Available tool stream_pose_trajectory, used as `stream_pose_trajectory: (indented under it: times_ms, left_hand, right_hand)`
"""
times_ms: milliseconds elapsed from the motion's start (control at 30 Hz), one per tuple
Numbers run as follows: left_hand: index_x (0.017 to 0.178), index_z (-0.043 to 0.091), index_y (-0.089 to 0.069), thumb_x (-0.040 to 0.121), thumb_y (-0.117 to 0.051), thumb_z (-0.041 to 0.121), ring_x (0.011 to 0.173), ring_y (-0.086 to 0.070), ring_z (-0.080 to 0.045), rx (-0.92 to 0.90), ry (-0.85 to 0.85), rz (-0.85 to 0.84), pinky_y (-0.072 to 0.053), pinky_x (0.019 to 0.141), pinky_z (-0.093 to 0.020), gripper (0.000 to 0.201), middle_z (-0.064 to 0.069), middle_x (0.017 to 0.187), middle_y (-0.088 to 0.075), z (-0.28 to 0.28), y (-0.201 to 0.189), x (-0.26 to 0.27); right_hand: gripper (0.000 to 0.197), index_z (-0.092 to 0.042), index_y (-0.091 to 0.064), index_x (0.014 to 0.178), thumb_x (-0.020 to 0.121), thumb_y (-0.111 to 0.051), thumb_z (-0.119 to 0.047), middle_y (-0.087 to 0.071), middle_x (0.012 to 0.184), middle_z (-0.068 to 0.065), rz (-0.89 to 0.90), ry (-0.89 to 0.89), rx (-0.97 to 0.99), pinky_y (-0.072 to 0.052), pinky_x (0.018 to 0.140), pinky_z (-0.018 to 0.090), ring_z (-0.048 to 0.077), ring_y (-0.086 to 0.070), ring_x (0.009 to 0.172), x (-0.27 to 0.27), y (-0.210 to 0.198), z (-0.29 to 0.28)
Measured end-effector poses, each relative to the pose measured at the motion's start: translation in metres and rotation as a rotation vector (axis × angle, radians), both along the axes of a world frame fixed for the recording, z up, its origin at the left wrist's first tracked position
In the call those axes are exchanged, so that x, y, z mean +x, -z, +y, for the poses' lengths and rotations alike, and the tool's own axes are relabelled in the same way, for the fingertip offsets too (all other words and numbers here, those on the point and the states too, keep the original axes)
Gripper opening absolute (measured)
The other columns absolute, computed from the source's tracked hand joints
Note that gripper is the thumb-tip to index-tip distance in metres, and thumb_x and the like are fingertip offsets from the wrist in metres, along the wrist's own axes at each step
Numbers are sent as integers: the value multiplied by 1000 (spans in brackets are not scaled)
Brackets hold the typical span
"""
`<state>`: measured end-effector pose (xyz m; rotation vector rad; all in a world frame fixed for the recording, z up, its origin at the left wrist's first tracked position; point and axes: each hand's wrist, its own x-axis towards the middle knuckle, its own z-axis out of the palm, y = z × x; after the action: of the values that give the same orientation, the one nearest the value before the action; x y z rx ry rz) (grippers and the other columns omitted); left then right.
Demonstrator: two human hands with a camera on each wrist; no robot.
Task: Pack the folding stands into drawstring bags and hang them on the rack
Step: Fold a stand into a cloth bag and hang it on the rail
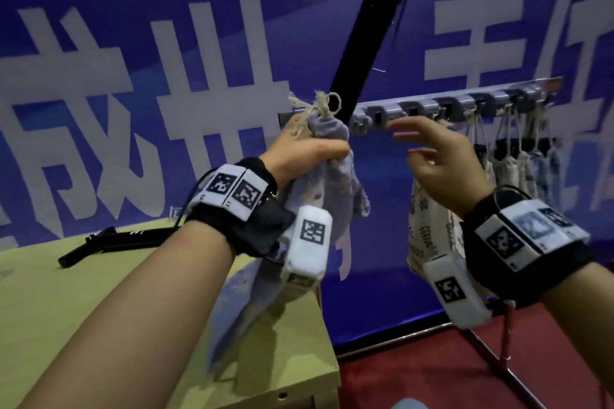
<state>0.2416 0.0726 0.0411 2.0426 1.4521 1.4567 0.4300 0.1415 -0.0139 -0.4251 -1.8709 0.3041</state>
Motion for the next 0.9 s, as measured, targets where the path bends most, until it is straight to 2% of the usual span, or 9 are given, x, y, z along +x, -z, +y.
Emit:
stream_pose_trajectory:
  times_ms: [100, 200, 267, 400, 500, 567, 733, 833, 900]
  left_hand:
    - [71, 9, -59, 66, -63, 9, 70, -64, -13, 46, 33, -129, -51, 66, -26, 6, -2, 68, -64, 17, -13, 18]
    - [77, 8, -61, 55, -64, 21, 86, -68, -29, 62, 66, -234, -56, 79, -38, 25, -18, 85, -67, 31, -17, 38]
    - [74, 11, -61, 55, -63, 18, 77, -66, -22, 69, 69, -318, -54, 72, -30, 20, -13, 79, -65, 36, -18, 52]
    - [66, 15, -56, 60, -60, 14, 61, -59, -11, 83, 92, -379, -49, 59, -24, 7, -1, 65, -58, 40, -11, 74]
    - [64, 18, -56, 65, -64, 12, 63, -60, -9, 94, 72, -414, -51, 61, -22, 10, 2, 65, -60, 50, 1, 82]
    - [66, 18, -57, 64, -65, 16, 67, -61, -10, 62, 83, -452, -51, 65, -23, 9, 1, 68, -60, 55, 9, 86]
    - [57, 20, -54, 46, -64, 28, 70, -52, -13, -13, 112, -425, -45, 73, -29, 17, 1, 65, -52, 54, 32, 80]
    - [48, 23, -51, 51, -62, 19, 63, -47, -8, -139, 152, -398, -40, 68, -23, 12, 3, 61, -48, 49, 48, 72]
    - [39, 25, -44, 57, -56, 14, 54, -39, -5, -251, 157, -400, -33, 61, -22, 24, 7, 53, -40, 47, 60, 67]
  right_hand:
    - [46, -25, -59, 101, 81, -44, 13, -61, 103, -10, -34, 32, -71, -48, 78, 20, 4, -56, 102, 2, -6, -3]
    - [39, -21, -60, 97, 78, -46, 10, -61, 92, -14, 18, 30, -115, -47, 73, 17, 7, -56, 93, 4, -10, -3]
    - [31, -17, -60, 101, 78, -49, 2, -59, 91, -16, 30, 30, -166, -48, 75, 19, 8, -57, 91, 9, -10, 0]
    - [34, -10, -60, 108, 78, -55, 5, -61, 86, -2, -71, 208, -216, -45, 73, 19, 16, -57, 85, 27, -4, 16]
    - [19, -16, -63, 79, 77, -58, 2, -58, 68, 0, -117, 372, -220, -39, 62, 28, 19, -53, 71, 39, 4, 26]
    - [23, -20, -55, 63, 77, -58, -1, -54, 59, 1, -158, 471, -243, -39, 62, 32, 24, -51, 67, 46, 11, 33]
    - [8, 1, -63, 76, 77, -54, 3, -62, 69, 17, -152, 542, -227, -45, 68, 37, 31, -56, 72, 52, 27, 40]
    - [10, 1, -60, 73, 80, -53, 1, -61, 69, 17, -148, 534, -281, -49, 69, 41, 34, -56, 73, 48, 39, 44]
    - [14, -2, -58, 69, 82, -52, 0, -59, 68, 15, -177, 513, -355, -47, 68, 39, 33, -56, 73, 41, 45, 44]
